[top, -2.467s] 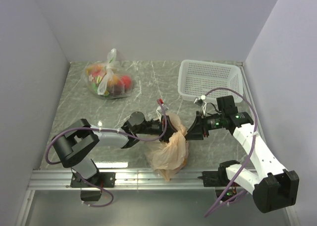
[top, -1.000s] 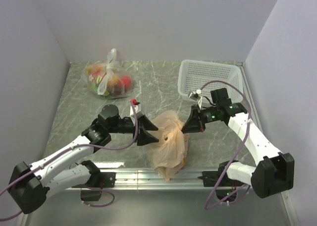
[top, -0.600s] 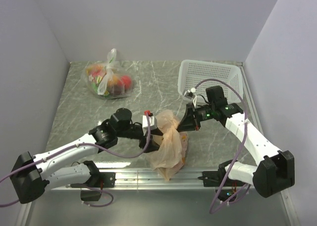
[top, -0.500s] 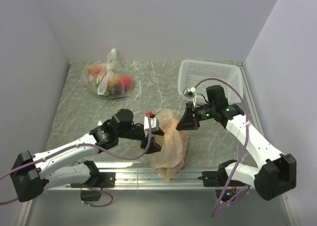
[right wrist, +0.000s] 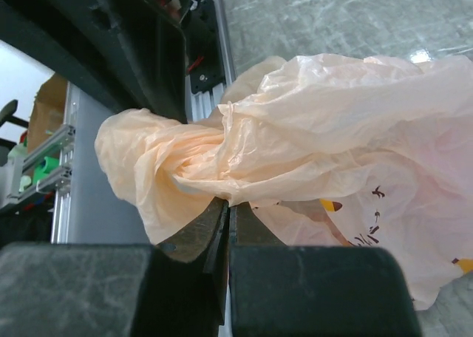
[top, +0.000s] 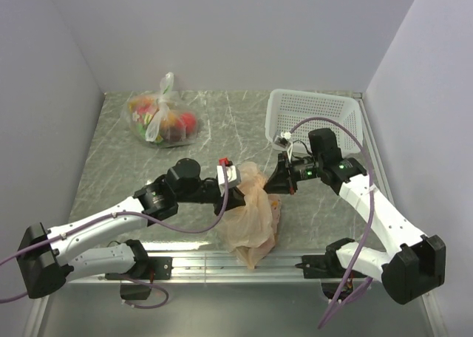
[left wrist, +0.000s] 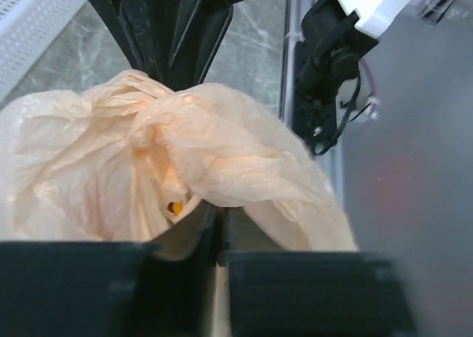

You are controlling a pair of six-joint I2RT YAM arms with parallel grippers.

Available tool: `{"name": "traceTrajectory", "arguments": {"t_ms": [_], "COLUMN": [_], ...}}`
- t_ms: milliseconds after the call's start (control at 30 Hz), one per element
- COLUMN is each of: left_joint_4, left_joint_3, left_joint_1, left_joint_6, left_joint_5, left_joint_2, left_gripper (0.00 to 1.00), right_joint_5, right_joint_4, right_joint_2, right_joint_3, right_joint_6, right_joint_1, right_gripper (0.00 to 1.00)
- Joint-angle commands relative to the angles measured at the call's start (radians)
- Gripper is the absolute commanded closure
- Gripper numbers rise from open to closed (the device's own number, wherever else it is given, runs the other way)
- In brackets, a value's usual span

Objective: Place the fake fruits into the plastic bag and tie a complex knot

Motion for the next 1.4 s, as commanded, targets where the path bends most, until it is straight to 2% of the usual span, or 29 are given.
{"name": "traceTrajectory", "arguments": {"t_ms": [0, 167, 300, 500, 667, 900, 1067, 1200, 1367], "left_joint_4": [-0.024, -0.136, -0.210, -0.259, -0.289, -0.374, -0.427, -0.475, -0.553], "left_joint_3": [0.051, 0.007, -0.042, -0.089, -0.099, -0.089, -0.072, -0.069, -0.073], "left_joint_1": [-0.005, 0.026, 0.061, 0.107, 0.170, 0.233, 0.259, 0.288, 0.313], "left_joint_6": [0.003, 0.068, 0.082, 0.063, 0.080, 0.163, 0.171, 0.212, 0.293], "left_joint_5": [-0.021, -0.073, -0.119, -0.174, -0.176, -0.249, -0.302, -0.311, -0.334], "left_joint_2": [0.004, -0.082, -0.183, -0.229, -0.240, -0.297, -0.321, -0.349, -0.404], "left_gripper": [0.99, 1.00, 1.00, 1.00, 1.00, 1.00, 1.00, 1.00, 1.00], "right_joint_5": [0.013, 0.025, 0.040, 0.093, 0.128, 0.148, 0.108, 0.086, 0.224], "right_joint_4": [-0.018, -0.229, -0.476, -0.631, -0.665, -0.636, -0.687, -0.722, -0.671], "right_joint_2": [-0.028, -0.002, 0.032, 0.065, 0.085, 0.078, 0.107, 0.119, 0.101], "right_joint_3": [0.001, 0.060, 0.106, 0.162, 0.176, 0.195, 0.266, 0.304, 0.236], "right_joint_6": [-0.050, -0.221, -0.462, -0.663, -0.735, -0.734, -0.769, -0.768, -0.777], "right_joint_1": [0.007, -0.027, -0.085, -0.143, -0.174, -0.270, -0.362, -0.364, -0.409], "right_gripper": [1.00, 1.00, 1.00, 1.00, 1.00, 1.00, 1.00, 1.00, 1.00]}}
